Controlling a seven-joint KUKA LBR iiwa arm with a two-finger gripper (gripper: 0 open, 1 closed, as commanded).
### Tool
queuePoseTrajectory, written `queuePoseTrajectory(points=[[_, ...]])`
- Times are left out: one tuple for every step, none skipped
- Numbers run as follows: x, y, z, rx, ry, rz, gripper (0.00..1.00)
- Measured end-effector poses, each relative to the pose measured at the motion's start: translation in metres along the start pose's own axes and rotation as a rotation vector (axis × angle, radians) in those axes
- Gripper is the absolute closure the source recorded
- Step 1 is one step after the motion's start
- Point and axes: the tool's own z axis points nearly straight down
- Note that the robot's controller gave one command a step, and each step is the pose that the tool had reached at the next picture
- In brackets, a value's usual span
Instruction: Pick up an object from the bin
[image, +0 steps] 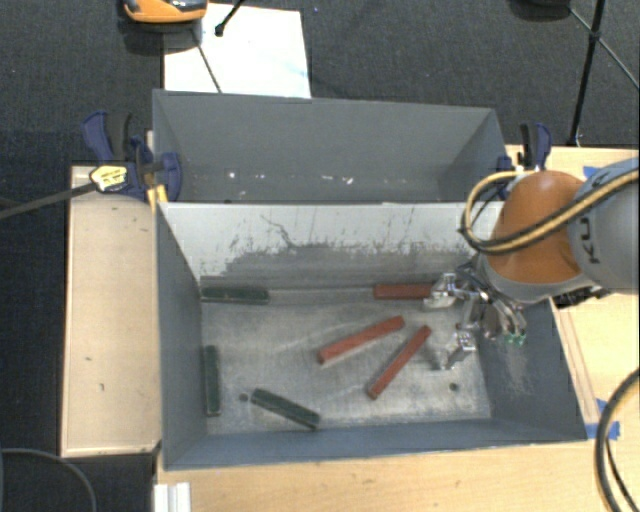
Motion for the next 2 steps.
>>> queuePoseTrajectory(points=[[0.0, 0.0, 0.0, 0.0, 0.0, -0.001, 0.0], [-0.023, 0.058, -0.002, 0.001, -0.017, -0.172, 1.0]])
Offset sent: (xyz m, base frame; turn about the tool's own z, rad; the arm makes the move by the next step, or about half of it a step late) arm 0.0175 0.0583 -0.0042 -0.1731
